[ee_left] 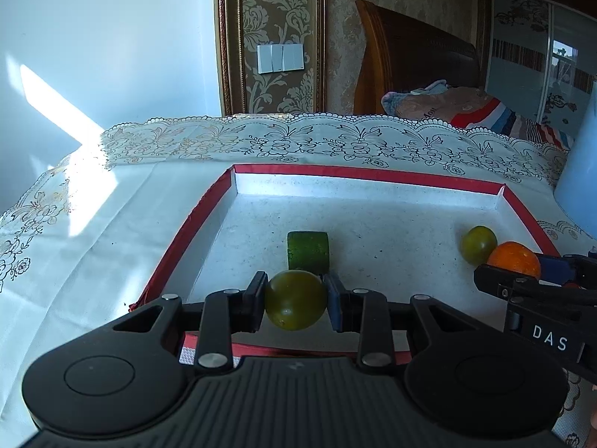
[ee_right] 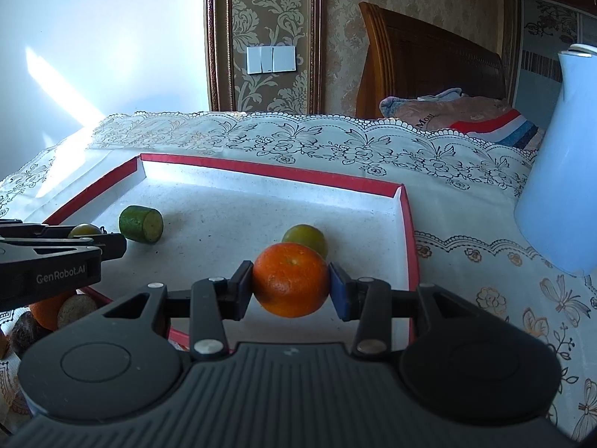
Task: Organize fruits
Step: 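Carry the mandarin and the large green fruit into the red tray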
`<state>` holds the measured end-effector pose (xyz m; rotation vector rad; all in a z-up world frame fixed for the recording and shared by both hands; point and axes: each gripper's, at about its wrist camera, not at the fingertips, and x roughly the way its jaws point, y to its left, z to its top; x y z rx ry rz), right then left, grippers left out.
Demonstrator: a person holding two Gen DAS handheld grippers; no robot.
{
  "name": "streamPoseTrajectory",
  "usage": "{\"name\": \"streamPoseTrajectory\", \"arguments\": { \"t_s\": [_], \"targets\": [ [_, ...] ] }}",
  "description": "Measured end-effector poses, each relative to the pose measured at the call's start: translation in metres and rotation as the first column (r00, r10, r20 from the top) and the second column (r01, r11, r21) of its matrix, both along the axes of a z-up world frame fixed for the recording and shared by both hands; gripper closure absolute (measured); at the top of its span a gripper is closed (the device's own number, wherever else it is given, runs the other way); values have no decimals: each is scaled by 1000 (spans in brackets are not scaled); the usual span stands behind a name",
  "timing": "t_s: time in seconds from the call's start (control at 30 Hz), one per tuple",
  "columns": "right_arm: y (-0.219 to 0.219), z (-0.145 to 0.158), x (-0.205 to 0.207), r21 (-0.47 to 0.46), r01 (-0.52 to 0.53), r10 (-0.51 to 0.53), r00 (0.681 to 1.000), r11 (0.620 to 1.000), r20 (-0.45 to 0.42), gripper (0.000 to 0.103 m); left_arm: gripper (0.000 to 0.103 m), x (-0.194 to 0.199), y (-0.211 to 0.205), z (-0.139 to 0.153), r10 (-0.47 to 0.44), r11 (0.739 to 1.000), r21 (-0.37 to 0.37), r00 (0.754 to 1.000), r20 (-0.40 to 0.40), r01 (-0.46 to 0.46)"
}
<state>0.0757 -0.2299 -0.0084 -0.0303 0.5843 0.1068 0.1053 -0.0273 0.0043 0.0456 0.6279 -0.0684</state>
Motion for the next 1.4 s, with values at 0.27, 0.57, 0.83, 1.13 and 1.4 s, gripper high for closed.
{"name": "streamPoseTrajectory", "arguments": {
  "t_s": [0.27,0.57,0.83,1.13,1.4],
  "targets": [
    [3,-7,15,-15,13,-13,1000,1000,-23,62,71,14,-6,-6,13,999,39,1000,-22,-12],
    [6,-11,26,-26,18,-18,999,999,-31,62,71,24,-12,-10,10,999,54,999,-37,-8],
    [2,-10,39,-5,36,-36,998,999,-44,62,71,35,-14,-13,20,999,47,998,-51,-18],
    [1,-9,40,-10,34,-35,998,999,-48,62,71,41,-16,-13,23,999,50,998,-59,-20],
    [2,-9,40,-12,34,-34,998,999,-50,62,71,41,-15,-13,27,999,43,998,-62,-24]
  ]
}}
